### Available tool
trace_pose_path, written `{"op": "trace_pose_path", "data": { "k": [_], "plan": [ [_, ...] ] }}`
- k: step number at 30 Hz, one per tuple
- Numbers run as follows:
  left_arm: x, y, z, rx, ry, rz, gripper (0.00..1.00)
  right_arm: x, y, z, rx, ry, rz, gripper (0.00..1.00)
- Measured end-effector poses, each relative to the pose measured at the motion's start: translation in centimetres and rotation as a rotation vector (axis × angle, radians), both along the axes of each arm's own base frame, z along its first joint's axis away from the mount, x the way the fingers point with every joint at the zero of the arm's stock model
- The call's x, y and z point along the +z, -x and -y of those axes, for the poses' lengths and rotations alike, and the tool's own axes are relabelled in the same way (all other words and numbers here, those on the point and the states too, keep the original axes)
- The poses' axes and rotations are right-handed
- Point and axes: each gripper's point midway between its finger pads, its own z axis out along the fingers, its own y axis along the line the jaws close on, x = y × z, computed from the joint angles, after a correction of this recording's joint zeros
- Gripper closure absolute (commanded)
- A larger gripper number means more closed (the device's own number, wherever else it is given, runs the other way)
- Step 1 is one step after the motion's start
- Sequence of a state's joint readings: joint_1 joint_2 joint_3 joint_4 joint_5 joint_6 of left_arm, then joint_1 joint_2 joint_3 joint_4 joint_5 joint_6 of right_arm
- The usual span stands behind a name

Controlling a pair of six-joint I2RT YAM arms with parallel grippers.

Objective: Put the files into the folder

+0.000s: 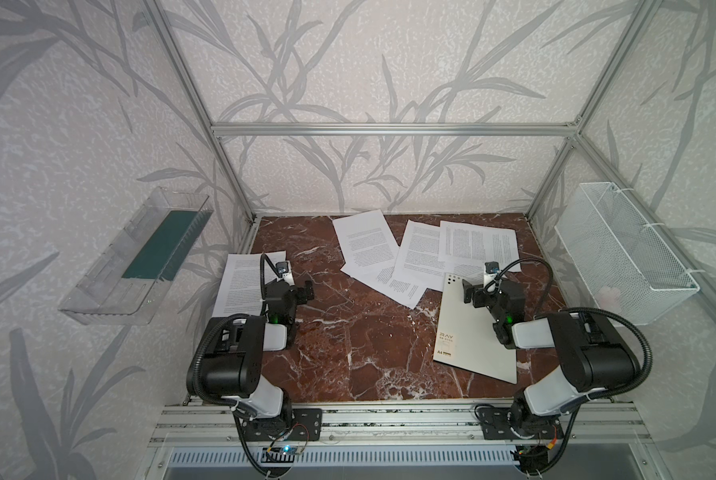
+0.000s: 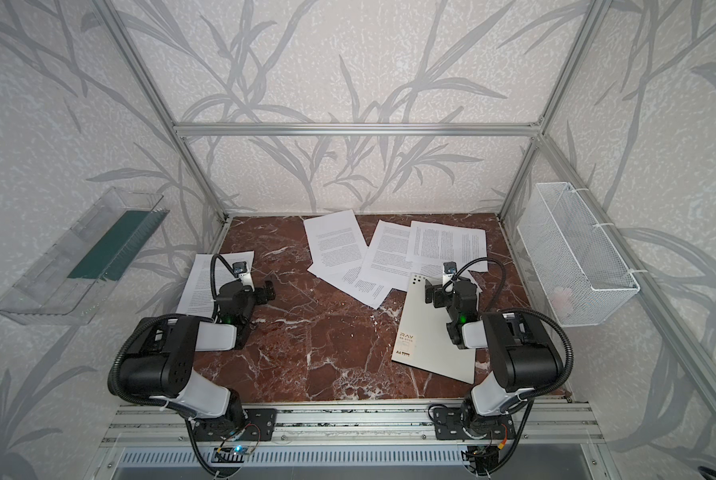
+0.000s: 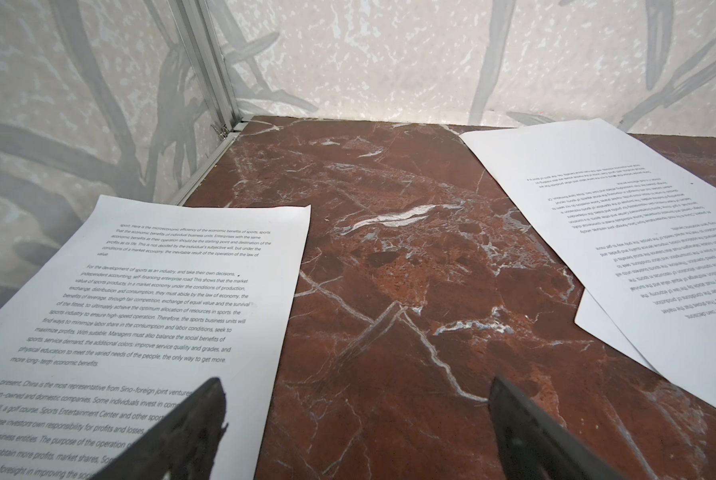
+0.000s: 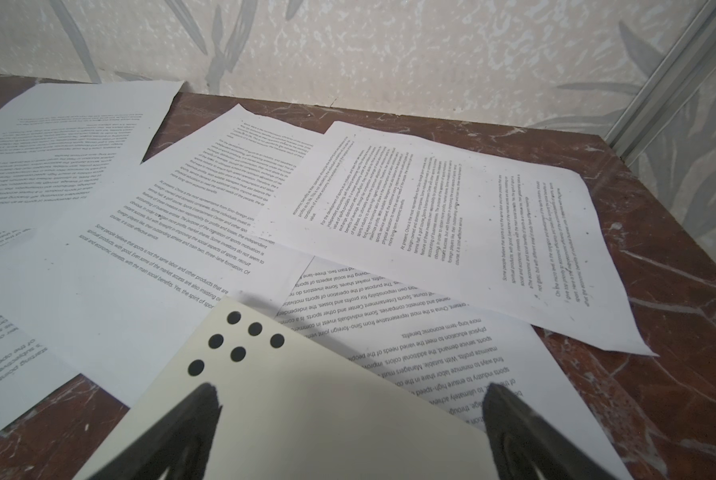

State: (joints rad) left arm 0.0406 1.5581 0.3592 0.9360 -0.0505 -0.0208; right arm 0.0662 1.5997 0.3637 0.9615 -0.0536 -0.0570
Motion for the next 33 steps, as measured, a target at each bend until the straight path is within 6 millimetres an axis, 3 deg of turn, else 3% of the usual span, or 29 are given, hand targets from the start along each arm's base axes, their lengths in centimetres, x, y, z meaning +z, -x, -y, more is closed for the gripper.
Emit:
{"op": "trace_pose_path", "data": {
  "k": [17,20,22,25,28,30,33],
  "plan": [
    [0.2,0.3,0.6,-0.015,-0.008,-0.021,0.01,0.0,0.0,0.0,0.0,0.0,-0.002,0.01],
    [2.2,-0.4,1.9,-0.038,-0.038,-0.051,0.01,0.0,0.0,0.0,-0.002,0.001,-0.002,0.01],
    [5.6,-2.1,3.5,-0.03,-0.017,-0.025,0.01,0.3,0.2,0.1,-0.027,0.016,-0.006,0.01],
    [11.3,-4.0,5.6,-0.023,0.121,0.032,0.01,3.3,0.8,0.0,-0.073,0.055,0.044,0.01],
    [14.5,-4.6,7.3,-0.079,0.302,0.086,0.01,8.3,1.2,-0.6,-0.11,0.015,0.117,0.01],
    [13.9,-4.6,8.1,-0.106,0.449,0.074,0.01,11.1,1.3,0.2,-0.181,-0.087,0.132,0.01],
    [9.6,-5.5,9.6,-0.168,0.694,-0.046,0.01,13.3,2.0,2.3,-0.285,-0.243,0.114,0.01]
  ]
}}
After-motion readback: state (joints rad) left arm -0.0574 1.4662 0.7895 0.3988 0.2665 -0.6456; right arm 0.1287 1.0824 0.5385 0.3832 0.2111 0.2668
